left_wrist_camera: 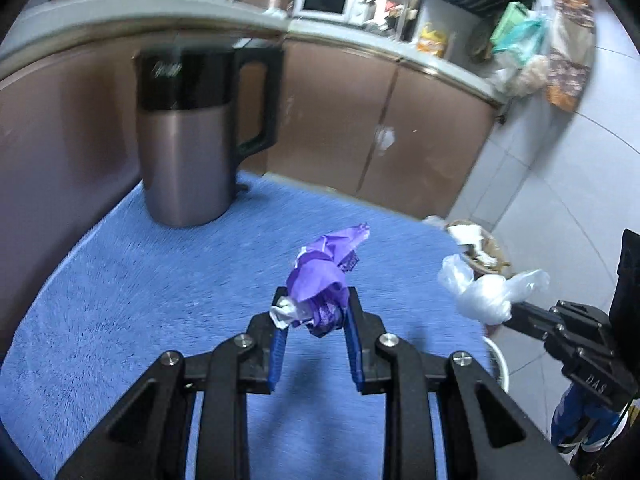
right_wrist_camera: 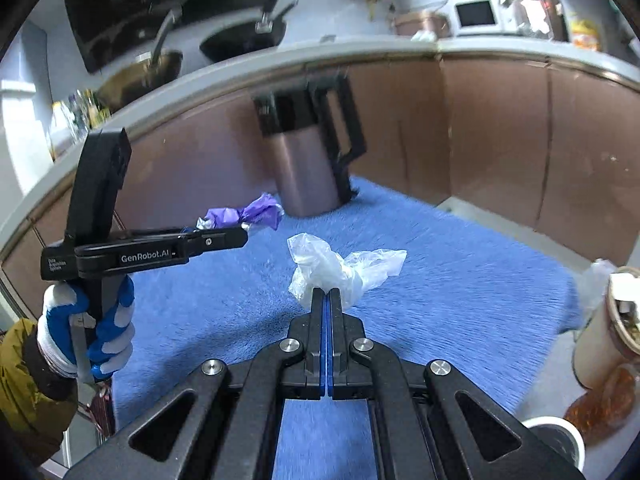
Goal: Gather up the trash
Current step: 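Carry the purple wrapper and white bag to the bin and open both grippers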
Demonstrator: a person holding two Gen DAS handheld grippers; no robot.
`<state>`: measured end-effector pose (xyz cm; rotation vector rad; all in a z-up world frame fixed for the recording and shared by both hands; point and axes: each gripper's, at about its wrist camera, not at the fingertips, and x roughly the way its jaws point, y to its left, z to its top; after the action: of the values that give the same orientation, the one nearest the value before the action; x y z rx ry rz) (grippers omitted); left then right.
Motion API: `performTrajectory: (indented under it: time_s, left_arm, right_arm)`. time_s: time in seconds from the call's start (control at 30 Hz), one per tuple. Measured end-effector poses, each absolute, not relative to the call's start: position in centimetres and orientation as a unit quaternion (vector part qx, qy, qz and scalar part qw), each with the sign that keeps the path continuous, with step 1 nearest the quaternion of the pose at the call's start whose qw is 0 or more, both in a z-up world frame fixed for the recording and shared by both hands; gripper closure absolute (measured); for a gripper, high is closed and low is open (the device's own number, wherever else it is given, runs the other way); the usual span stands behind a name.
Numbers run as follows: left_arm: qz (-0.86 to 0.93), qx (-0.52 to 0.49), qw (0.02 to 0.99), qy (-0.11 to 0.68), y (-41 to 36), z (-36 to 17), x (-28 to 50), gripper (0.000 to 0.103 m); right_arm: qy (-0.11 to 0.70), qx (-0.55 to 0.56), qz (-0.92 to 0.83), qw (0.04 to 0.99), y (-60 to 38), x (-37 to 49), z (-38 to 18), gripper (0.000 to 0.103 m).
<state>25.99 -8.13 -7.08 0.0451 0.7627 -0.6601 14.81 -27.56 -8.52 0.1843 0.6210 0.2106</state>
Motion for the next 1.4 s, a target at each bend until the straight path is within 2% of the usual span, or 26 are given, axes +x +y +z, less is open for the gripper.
performTrajectory:
  time_s: [0.23,0.43,0.63,0.87,0.97,1.0,1.03,1.07,1.1,1.17,1.23,1.4]
  left_arm:
    - [-0.388,0.045,0.862,0.324,-13.7,-2.7,19.0,0.079]
    - [-0.455,0.083,0.825,0.324,-21.5,-2.8,13.9,0.079]
    - [-0.486,0.137,0.788,0.352,-30.3,-6.2,10.6,0.078]
    - [-0.486,0.182,0.761,0.388,-37.1,-11.0,9.5,0.076]
    - [-0.487,0.186,0.75,0.407,-38.8,-12.6,9.8,0.073]
    - [-0.487,0.185,0.747,0.413,-39.3,-13.0,9.8,0.068]
    - [-0.487,0.182,0.745,0.417,-39.6,-13.2,9.8,0.057]
    - [-0.488,0.176,0.744,0.421,-39.8,-13.4,10.0,0.052]
    - [-0.489,0.171,0.744,0.422,-39.9,-13.4,9.6,0.049]
    - [-0.491,0.164,0.744,0.423,-39.8,-13.3,9.6,0.048]
    - [-0.488,0.163,0.749,0.417,-39.4,-12.9,9.6,0.048]
    - [-0.47,0.15,0.776,0.394,-37.6,-11.2,9.4,0.047]
  right_arm:
    - [0.264,0.111,0.043,0.957,-32.1,6.2,-5.2,0.103]
    - [0.263,0.147,-0.024,0.953,-37.3,0.6,-6.7,0.103]
    - [0.296,0.21,-0.084,0.928,-43.3,-1.6,-12.3,0.103]
    - [0.348,0.281,-0.119,0.887,-49.3,-1.7,-20.9,0.103]
    - [0.368,0.295,-0.133,0.872,-50.8,-1.7,-23.7,0.098]
    - [0.373,0.299,-0.138,0.867,-51.3,-1.6,-24.5,0.098]
    - [0.375,0.303,-0.142,0.864,-51.6,-1.7,-25.0,0.097]
    - [0.378,0.308,-0.147,0.861,-51.9,-1.7,-25.6,0.092]
    - [0.38,0.311,-0.153,0.858,-52.2,-1.9,-26.0,0.081]
    - [0.382,0.314,-0.164,0.854,-52.7,-2.1,-26.6,0.073]
    - [0.381,0.315,-0.169,0.853,-52.9,-2.4,-26.7,0.072]
    - [0.369,0.306,-0.185,0.858,-52.5,-3.2,-25.1,0.059]
